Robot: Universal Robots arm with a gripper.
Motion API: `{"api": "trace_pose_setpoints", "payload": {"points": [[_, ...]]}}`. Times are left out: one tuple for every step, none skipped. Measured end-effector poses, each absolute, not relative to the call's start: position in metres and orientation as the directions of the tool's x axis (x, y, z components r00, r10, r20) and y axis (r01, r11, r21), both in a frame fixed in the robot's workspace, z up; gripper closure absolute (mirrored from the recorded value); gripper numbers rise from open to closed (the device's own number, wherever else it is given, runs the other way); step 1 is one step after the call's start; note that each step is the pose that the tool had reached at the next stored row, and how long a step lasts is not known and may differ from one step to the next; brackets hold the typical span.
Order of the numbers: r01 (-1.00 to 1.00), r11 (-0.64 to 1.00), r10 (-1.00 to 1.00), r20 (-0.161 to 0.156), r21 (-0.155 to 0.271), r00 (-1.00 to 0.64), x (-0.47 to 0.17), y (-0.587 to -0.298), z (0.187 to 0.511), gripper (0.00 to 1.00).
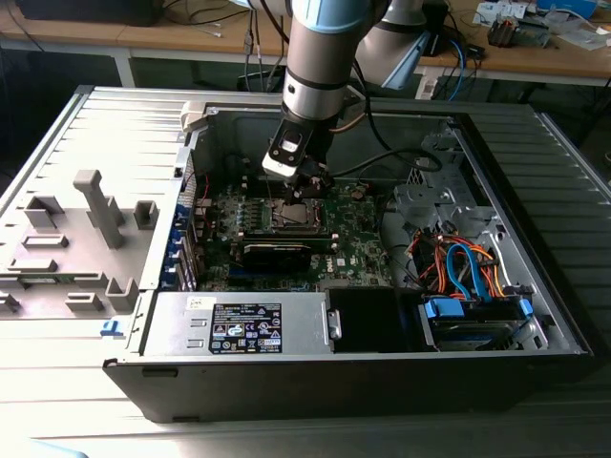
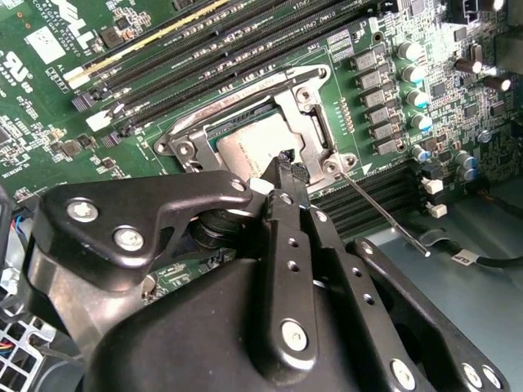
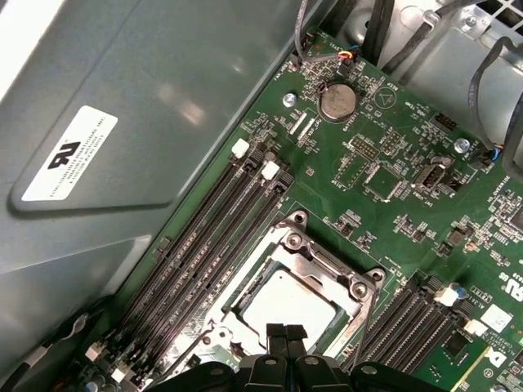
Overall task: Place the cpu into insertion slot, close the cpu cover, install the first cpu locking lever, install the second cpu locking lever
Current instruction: 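Install the first cpu locking lever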
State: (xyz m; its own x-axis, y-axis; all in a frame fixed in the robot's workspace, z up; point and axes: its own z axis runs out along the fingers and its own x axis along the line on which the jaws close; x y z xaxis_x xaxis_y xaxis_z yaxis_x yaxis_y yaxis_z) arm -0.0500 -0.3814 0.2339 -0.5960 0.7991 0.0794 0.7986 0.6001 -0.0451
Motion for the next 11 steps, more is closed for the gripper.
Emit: {"api": "trace_pose_setpoints", "payload": {"points": [[0.798, 0.601, 0.798, 0.079, -0.045, -0.597, -0.05, -0.3814, 0.2339, 0.89], [0.797, 0.603, 0.797, 0.079, -0.045, -0.599, -0.05, -0.3814, 0.2339, 0.89], [0.796, 0.604, 0.796, 0.079, -0.045, -0.599, -0.05, -0.3814, 0.2339, 0.89], [0.795, 0.605, 0.796, 0.079, -0.045, -0.601, -0.05, -0.3814, 0.2339, 0.89], [0.794, 0.606, 0.794, 0.079, -0.045, -0.602, -0.05, -0.3814, 0.2339, 0.89], [0.793, 0.608, 0.793, 0.079, -0.045, -0.603, -0.05, -0.3814, 0.2339, 0.89], [0.792, 0.609, 0.793, 0.079, -0.045, -0.605, -0.05, -0.3814, 0.2339, 0.89], [0.791, 0.61, 0.791, 0.079, -0.045, -0.606, -0.05, -0.3814, 0.2339, 0.89], [0.79, 0.611, 0.79, 0.079, -0.045, -0.607, -0.05, -0.3814, 0.2339, 0.89], [0.789, 0.612, 0.79, 0.079, -0.045, -0.608, -0.05, -0.3814, 0.2339, 0.89], [0.788, 0.613, 0.789, 0.079, -0.045, -0.609, -0.05, -0.3814, 0.2339, 0.89]]}}
